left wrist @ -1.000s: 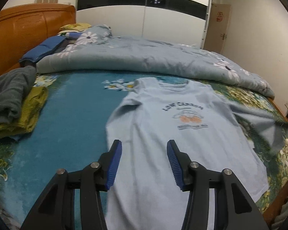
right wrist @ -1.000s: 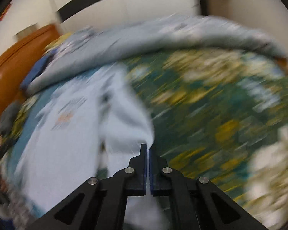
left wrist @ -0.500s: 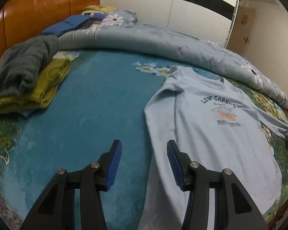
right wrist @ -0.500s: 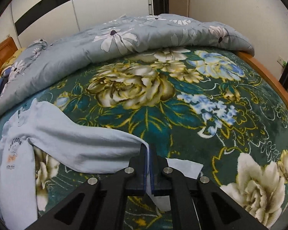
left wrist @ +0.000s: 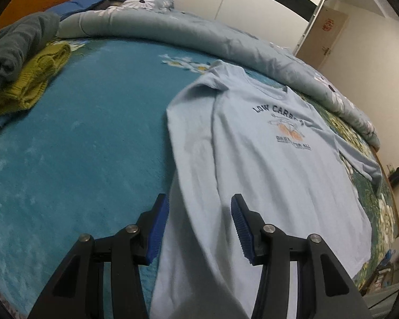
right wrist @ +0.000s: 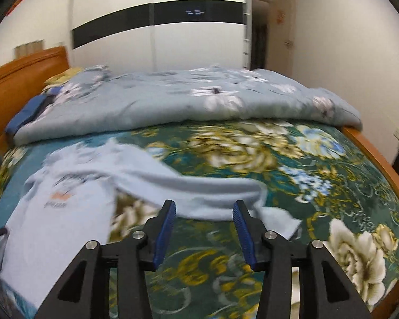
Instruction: Fold clothes
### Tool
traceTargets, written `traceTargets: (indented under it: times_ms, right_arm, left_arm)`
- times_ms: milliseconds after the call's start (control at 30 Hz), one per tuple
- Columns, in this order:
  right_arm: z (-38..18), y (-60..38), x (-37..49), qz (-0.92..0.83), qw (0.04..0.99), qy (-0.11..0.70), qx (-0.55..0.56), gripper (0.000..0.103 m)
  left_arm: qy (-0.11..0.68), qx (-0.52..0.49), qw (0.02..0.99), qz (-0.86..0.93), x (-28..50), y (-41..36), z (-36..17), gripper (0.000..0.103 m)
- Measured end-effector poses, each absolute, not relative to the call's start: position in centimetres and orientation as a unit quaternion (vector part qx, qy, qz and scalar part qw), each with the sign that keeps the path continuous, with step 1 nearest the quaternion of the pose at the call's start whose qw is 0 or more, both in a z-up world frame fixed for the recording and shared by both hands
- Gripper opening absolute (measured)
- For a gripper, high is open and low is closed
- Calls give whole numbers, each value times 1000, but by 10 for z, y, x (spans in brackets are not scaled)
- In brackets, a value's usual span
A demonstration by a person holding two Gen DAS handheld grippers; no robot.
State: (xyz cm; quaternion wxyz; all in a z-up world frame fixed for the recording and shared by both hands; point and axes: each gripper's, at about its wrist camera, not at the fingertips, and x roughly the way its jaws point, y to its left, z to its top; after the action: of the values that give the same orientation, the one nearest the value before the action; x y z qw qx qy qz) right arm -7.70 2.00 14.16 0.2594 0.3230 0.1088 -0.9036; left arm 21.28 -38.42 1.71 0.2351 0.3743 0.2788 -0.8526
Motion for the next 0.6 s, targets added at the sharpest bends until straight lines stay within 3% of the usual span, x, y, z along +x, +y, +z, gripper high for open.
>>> traceTargets:
  times_ms: [67,100,233,367,600]
  right_arm:
    - [140,7,-65,-897,278,116,324,49]
    - [138,3,-62,-895,284,118,324,49]
    - [139,-18,-48,-888,306,125,319,49]
    - [139,-31,-42,-882,324,123,319,49]
    - [128,-48,-42,-874,336,121,331,49]
  left_arm:
    - [290,368,223,-855,215,-383,17,13]
    - [295,367,217,-855,215,-384,17,9]
    - [282,374,219,-856,216,-387,19,5]
    - [218,380,267,-858,218,-401,37,4]
    - [-61,314,462,-827,208,-421,111,4]
